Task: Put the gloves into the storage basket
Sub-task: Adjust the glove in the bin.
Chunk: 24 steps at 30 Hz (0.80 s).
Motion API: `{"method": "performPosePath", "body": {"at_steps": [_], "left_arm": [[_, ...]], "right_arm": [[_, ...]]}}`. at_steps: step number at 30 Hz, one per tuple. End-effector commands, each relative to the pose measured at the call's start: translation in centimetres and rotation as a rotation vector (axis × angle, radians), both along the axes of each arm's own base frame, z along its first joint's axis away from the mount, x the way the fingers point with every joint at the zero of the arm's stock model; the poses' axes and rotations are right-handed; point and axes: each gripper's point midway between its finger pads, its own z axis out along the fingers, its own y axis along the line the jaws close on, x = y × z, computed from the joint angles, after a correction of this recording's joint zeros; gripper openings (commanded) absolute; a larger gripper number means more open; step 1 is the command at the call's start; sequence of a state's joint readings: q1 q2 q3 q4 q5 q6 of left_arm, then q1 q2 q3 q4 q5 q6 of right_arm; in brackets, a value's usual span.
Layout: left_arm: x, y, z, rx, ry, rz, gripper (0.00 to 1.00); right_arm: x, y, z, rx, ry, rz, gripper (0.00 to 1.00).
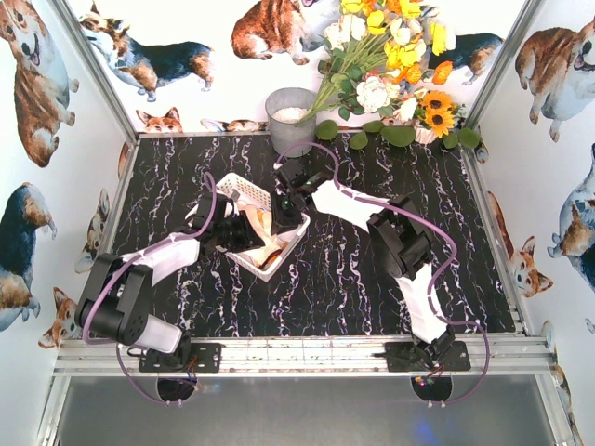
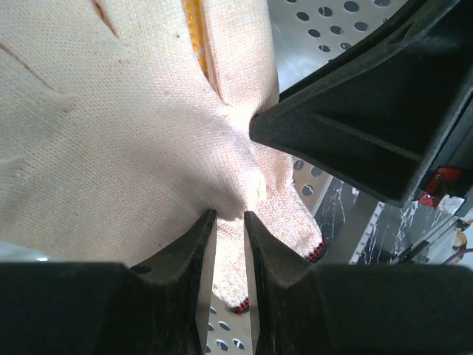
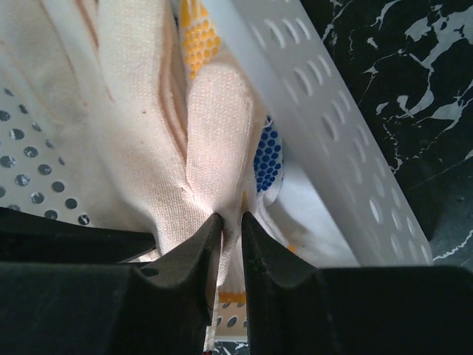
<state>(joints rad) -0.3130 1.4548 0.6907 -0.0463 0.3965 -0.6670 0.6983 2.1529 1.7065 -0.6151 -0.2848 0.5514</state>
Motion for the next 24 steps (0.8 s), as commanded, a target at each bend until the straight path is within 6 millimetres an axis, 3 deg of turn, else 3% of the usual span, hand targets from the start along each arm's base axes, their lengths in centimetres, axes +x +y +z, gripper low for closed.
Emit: {"method": "performPosePath", "body": {"at_steps": [1,14,17,24], "left_arm": [[1.0,0.4,-1.0,0.043,-0.029,0.009,0.17],[1.0,0.2,-2.0,0.031,-0.021,0.01,0.21],[1.8,-0.7,0.4,-0.013,-0.094,-0.022,0.35],[3.2,0.0,7.0,0.049,-0.275,-0.045,0.49]], "right_arm": [[3.1,1.3,1.8,0.034,-0.124,-0.025,0.19],[4.6,2.5,2.7,0.073,-0.179,-0.014,0.23],[4.5,2.6,3.6,0.077,-0.191,0.012,0.28],[3.3,0.0,10.2,0.103,-0.326,0.024,0.48]]}}
